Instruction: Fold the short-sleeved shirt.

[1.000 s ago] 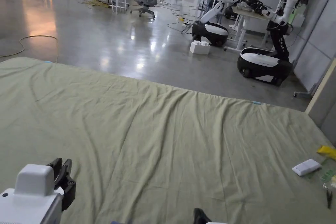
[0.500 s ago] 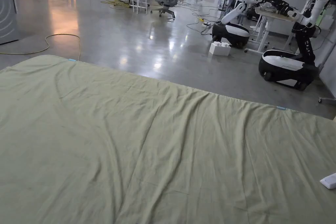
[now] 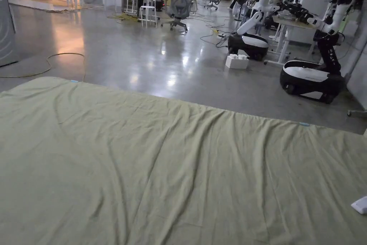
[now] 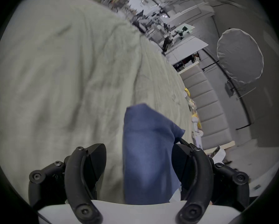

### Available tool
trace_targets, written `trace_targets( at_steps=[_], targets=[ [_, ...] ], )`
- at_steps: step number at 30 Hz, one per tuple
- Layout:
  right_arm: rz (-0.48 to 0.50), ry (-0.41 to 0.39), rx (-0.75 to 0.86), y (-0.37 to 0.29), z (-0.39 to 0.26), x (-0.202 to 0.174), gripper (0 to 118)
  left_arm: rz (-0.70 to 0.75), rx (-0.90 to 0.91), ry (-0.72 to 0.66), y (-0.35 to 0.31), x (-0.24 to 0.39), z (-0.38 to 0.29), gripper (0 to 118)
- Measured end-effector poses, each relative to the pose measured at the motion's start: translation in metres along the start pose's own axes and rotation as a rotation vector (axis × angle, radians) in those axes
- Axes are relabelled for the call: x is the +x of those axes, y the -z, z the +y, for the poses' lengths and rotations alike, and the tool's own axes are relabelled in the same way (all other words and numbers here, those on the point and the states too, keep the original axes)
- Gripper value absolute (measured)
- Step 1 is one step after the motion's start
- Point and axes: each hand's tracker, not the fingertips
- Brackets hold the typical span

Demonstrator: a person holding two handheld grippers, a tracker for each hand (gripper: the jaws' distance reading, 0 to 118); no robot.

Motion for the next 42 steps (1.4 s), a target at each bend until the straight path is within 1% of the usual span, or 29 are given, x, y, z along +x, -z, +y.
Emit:
trace_targets(
  at_steps=[1,3,4,6,7,8,9,10,11,12,13,16,21,23,28,31,33,36,42],
  targets=[
    [0.003,0.004,0.002,0.000,-0.001,0.001,3,-0.061,-0.036,-0.020,0.009,-0.005,0.000,84],
    [0.007,0.015,0.006,0.001,-0.002,0.002,3,-0.167,-0.016,-0.026,0.016,-0.008,-0.003,84],
    [0.008,0.020,0.008,0.001,-0.003,0.003,3,-0.221,-0.043,-0.043,0.020,-0.010,-0.002,84],
    [0.011,0.028,0.012,0.001,-0.004,0.003,3,-0.290,-0.132,-0.124,0.033,-0.014,-0.002,81],
    [0.011,0.030,0.014,0.001,-0.005,0.004,3,-0.295,-0.158,-0.140,0.036,-0.010,-0.006,78],
    [0.011,0.029,0.016,0.001,-0.006,0.004,3,-0.288,-0.148,-0.118,0.038,-0.009,-0.007,71],
    [0.011,0.027,0.017,0.001,-0.006,0.005,3,-0.273,-0.136,-0.098,0.038,-0.009,-0.007,53],
    [0.012,0.028,0.018,0.001,-0.006,0.006,3,-0.213,-0.126,-0.061,0.041,-0.013,-0.007,37],
    [0.018,0.031,0.020,0.001,-0.006,0.008,3,-0.203,-0.133,-0.077,0.044,-0.017,-0.007,32],
    [0.026,0.029,0.020,0.000,-0.006,0.009,3,-0.216,-0.140,-0.107,0.044,-0.024,-0.007,30],
    [0.024,0.020,0.021,0.000,-0.006,0.008,3,-0.286,-0.137,-0.180,0.043,-0.024,-0.007,27],
    [0.026,0.000,0.021,0.000,-0.006,0.008,3,-0.232,-0.138,-0.113,0.041,-0.012,-0.005,23],
    [0.031,0.000,0.004,0.000,0.007,0.008,3,-0.245,-0.120,-0.068,0.027,-0.004,0.007,20],
    [0.023,-0.012,0.011,-0.003,0.018,0.007,3,-0.263,-0.111,-0.060,0.017,0.002,0.008,20],
    [-0.046,0.015,0.121,-0.021,0.067,0.019,3,-0.291,-0.053,-0.037,-0.031,-0.003,0.025,20],
    [-0.066,0.022,0.182,-0.031,0.098,0.032,3,-0.268,-0.032,-0.015,-0.071,-0.021,0.038,20],
    [-0.087,0.009,0.224,-0.037,0.116,0.039,3,-0.239,-0.020,-0.010,-0.100,-0.036,0.047,20],
    [-0.131,-0.011,0.300,-0.048,0.141,0.049,3,-0.137,-0.008,0.007,-0.149,-0.061,0.063,20],
    [-0.166,0.007,0.361,-0.065,0.172,0.062,3,0.016,0.001,-0.023,-0.232,-0.111,0.097,20]
  ],
)
